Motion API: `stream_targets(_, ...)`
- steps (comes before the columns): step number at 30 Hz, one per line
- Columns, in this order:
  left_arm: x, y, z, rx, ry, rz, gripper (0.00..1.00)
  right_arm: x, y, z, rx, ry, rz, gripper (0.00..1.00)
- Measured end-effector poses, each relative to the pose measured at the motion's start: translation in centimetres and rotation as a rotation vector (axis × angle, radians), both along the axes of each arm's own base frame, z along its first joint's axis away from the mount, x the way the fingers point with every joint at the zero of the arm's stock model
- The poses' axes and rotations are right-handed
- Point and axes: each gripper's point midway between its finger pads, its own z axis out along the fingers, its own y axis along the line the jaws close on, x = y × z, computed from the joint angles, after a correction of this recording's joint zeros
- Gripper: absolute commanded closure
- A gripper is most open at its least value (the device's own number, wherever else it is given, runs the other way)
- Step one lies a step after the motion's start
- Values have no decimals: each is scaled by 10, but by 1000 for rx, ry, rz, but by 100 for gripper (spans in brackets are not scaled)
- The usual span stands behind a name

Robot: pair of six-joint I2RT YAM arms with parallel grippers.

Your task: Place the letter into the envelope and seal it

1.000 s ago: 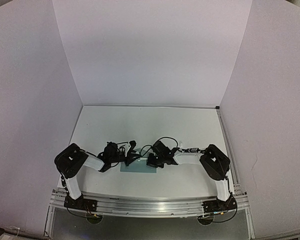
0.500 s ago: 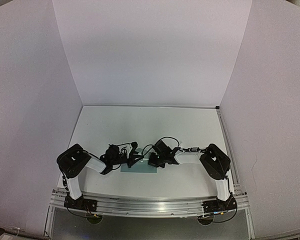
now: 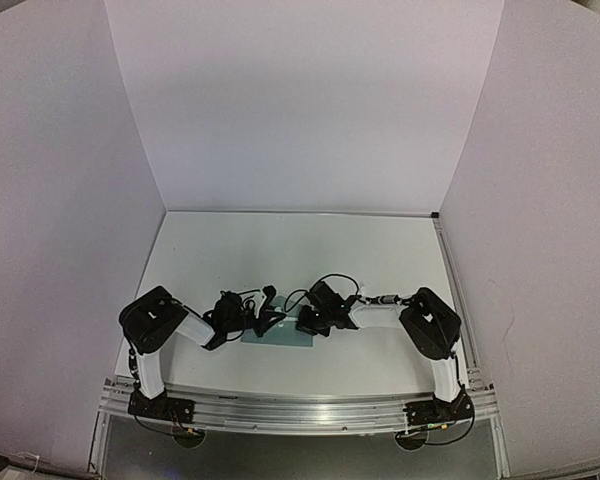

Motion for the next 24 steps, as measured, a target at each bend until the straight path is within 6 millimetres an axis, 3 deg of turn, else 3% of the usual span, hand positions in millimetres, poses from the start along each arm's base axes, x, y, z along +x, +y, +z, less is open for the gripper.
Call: stream_targets(24, -5, 5, -2, 86, -194, -39, 100, -2, 2, -1, 21, -6, 15, 100)
